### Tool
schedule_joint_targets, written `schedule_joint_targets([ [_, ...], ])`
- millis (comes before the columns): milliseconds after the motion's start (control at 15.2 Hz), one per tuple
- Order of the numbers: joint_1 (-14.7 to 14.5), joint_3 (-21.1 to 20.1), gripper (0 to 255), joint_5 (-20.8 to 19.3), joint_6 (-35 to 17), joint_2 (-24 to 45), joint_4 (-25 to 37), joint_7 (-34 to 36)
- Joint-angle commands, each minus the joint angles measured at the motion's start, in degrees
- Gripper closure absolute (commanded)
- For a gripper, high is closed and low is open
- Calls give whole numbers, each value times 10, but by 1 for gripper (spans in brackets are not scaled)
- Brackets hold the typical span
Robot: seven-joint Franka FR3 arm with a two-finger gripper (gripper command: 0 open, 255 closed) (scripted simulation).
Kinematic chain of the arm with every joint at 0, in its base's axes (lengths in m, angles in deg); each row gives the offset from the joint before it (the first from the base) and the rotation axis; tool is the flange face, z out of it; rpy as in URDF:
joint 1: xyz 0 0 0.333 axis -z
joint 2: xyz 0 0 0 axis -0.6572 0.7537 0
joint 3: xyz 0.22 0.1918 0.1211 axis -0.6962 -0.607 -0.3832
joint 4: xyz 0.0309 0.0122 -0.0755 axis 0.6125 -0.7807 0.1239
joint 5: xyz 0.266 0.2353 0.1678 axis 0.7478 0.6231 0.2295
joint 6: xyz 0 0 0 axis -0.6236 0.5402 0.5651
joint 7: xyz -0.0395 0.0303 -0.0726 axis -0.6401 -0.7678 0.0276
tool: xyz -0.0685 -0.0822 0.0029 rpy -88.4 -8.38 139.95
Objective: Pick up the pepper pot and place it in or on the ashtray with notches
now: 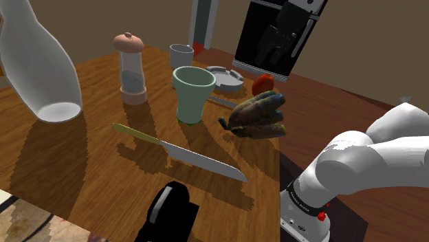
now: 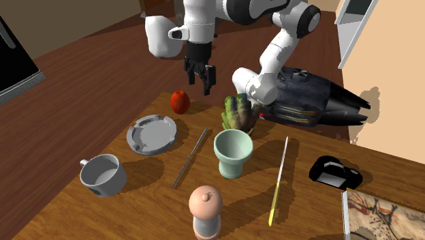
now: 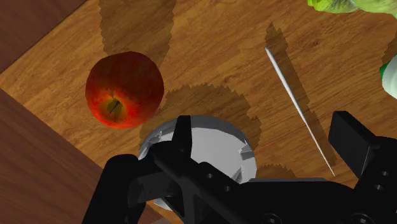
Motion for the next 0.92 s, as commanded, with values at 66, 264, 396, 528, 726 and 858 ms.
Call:
schedule_joint_targets([
  [66, -3, -11, 0, 6, -7, 10, 6, 11],
  [264, -12, -44, 0, 23, -27, 44, 30, 44],
  [396, -17, -65, 0, 32, -40, 69, 48, 66],
  [528, -21, -86, 0, 38, -52, 95, 69, 88],
  [726, -25, -118, 0, 42, -68, 138, 106, 121],
  [858, -27, -139, 0, 42, -78, 168, 133, 144],
])
